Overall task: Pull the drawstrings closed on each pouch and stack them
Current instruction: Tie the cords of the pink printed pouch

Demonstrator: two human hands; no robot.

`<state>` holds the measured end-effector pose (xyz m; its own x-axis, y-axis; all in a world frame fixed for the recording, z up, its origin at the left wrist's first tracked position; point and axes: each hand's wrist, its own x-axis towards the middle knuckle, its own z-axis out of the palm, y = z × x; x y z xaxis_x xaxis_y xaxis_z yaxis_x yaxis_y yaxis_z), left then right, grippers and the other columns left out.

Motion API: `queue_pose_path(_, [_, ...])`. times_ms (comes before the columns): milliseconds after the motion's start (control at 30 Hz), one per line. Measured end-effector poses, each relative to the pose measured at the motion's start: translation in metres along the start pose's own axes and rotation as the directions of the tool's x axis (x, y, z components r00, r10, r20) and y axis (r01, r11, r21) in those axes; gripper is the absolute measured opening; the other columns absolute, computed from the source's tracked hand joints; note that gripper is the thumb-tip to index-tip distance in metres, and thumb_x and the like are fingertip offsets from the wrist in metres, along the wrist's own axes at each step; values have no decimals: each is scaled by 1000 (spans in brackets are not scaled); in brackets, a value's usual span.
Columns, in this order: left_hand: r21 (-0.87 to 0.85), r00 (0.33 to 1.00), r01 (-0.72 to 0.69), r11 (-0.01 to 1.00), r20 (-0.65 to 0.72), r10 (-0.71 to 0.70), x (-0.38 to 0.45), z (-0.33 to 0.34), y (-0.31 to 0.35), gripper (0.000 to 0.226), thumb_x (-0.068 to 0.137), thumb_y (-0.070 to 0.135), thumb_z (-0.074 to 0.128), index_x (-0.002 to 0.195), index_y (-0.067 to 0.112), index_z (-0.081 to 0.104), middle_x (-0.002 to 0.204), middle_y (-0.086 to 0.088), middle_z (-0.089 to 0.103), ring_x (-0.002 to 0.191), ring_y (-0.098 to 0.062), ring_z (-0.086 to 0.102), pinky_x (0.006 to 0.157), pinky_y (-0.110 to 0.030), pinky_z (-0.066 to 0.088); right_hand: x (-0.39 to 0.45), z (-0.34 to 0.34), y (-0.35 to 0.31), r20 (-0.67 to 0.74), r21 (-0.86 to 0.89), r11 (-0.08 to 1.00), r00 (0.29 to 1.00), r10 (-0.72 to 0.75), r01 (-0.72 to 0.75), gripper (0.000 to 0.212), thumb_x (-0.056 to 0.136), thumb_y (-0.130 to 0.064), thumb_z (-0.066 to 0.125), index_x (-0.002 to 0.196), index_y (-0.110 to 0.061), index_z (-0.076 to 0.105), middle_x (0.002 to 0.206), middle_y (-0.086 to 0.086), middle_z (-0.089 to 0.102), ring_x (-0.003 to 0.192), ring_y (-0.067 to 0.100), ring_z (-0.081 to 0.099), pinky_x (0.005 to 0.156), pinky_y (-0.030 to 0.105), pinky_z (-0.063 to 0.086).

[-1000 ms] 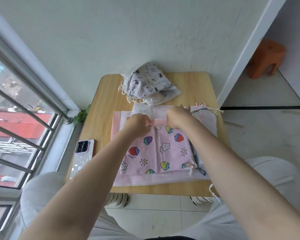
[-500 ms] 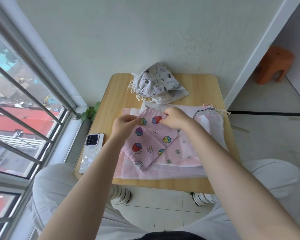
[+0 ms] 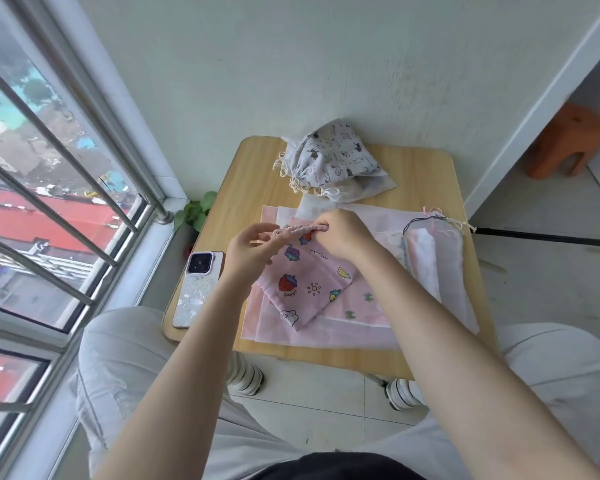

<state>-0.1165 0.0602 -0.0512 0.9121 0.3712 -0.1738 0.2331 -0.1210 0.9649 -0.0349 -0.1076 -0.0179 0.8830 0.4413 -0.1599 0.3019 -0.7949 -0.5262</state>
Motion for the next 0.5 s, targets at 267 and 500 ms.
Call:
queue_pose_path(267, [-167, 999, 13, 986, -28, -17, -1, 8, -2, 15, 93, 11, 64, 105, 8, 73, 73, -9, 72, 63, -18, 68, 58, -22, 54, 0, 4, 12, -17, 56, 998, 999, 35, -34, 18, 91, -10, 51, 76, -8, 61, 74, 7, 56, 71, 22, 50, 53, 30, 31])
queue_pose_path(500, [-583, 980, 179, 793, 32, -198, 3, -1, -21, 20, 97, 8, 56, 115, 2, 65, 69, -3, 58, 56, -9, 51, 54, -17, 48, -19, -9, 48, 93, 263, 960, 993, 76, -99, 39, 94, -39, 59, 66, -16, 45, 60, -3, 40, 52, 12, 37, 51, 28, 27])
